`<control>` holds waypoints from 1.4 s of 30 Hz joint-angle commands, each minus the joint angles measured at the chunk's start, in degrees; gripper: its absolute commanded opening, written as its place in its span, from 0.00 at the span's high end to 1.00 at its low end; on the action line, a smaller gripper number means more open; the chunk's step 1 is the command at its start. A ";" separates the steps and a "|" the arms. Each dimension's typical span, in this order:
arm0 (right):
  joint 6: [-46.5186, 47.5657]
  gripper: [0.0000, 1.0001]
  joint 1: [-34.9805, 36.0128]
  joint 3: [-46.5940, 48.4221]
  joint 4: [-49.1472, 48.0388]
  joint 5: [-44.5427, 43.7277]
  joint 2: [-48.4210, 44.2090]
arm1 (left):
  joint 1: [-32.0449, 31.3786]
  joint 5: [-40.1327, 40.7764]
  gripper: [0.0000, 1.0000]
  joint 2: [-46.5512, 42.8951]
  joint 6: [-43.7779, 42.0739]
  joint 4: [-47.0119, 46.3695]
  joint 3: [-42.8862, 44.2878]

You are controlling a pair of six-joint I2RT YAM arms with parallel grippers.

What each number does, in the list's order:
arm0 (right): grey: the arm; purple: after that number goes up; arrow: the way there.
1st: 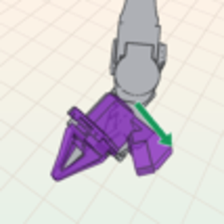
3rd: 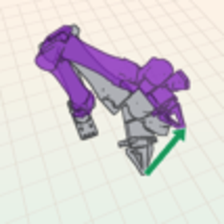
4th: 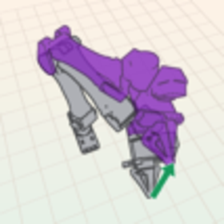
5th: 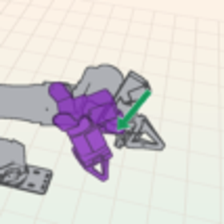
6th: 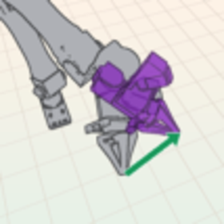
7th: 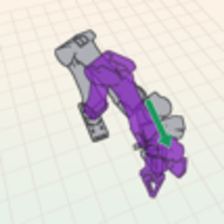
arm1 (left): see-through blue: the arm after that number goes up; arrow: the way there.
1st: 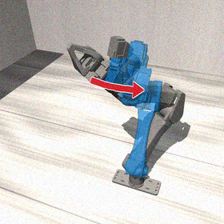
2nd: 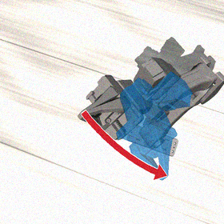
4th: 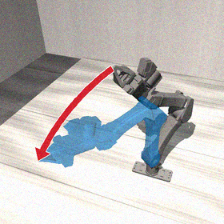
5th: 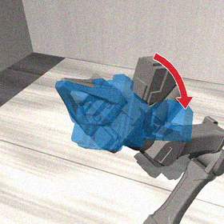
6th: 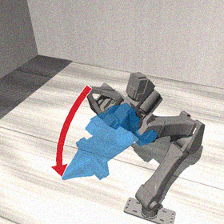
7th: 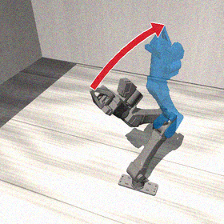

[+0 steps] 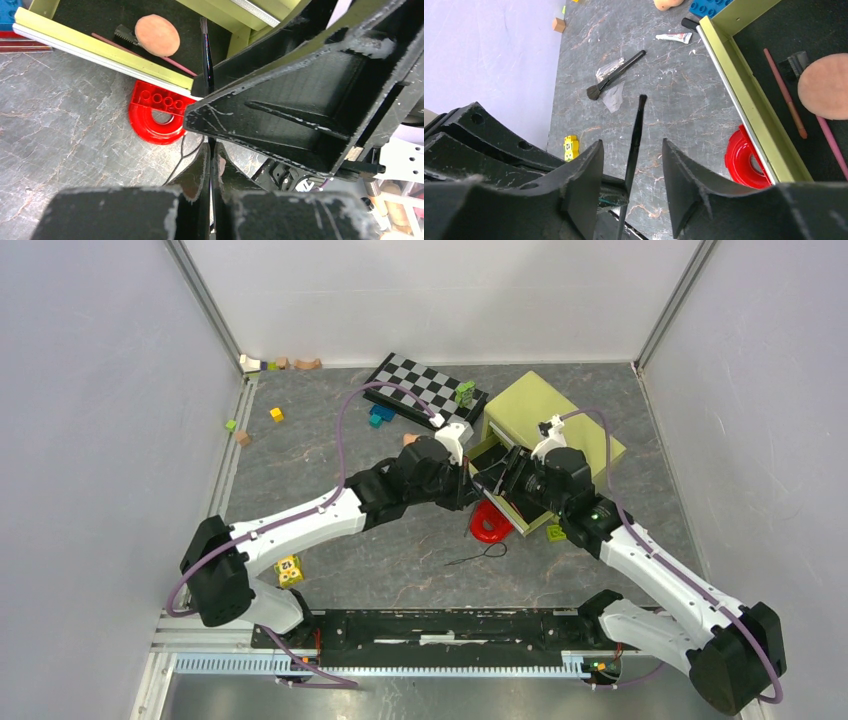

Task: Organize the makeup
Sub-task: Place the makeup brush in the drawer.

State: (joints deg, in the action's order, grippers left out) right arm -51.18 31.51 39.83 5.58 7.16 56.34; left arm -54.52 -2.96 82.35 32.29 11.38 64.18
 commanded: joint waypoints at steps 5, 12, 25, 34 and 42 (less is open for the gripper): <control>-1.64 0.64 0.05 -0.89 -4.68 2.12 -0.15 | -1.55 2.06 0.98 0.47 0.85 -2.76 2.84; -1.70 0.92 0.07 -1.59 -5.16 2.22 -0.64 | -1.54 2.57 0.98 0.41 1.06 -2.68 2.79; 15.74 1.00 -0.13 5.43 0.47 -3.07 2.18 | -1.32 5.29 0.37 -3.83 -2.47 3.16 3.14; 45.38 1.00 -0.08 25.10 20.75 -8.80 15.43 | 15.37 3.23 0.29 -13.64 -1.47 11.66 -1.77; 58.36 1.00 -0.04 23.81 20.64 -21.32 23.18 | 25.82 2.77 0.24 -17.74 -9.03 19.82 -1.72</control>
State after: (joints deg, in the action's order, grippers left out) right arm -2.81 31.44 64.75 25.23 -6.76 77.17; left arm -29.85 0.08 66.24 29.50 26.24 62.28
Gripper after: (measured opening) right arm 0.043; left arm 0.747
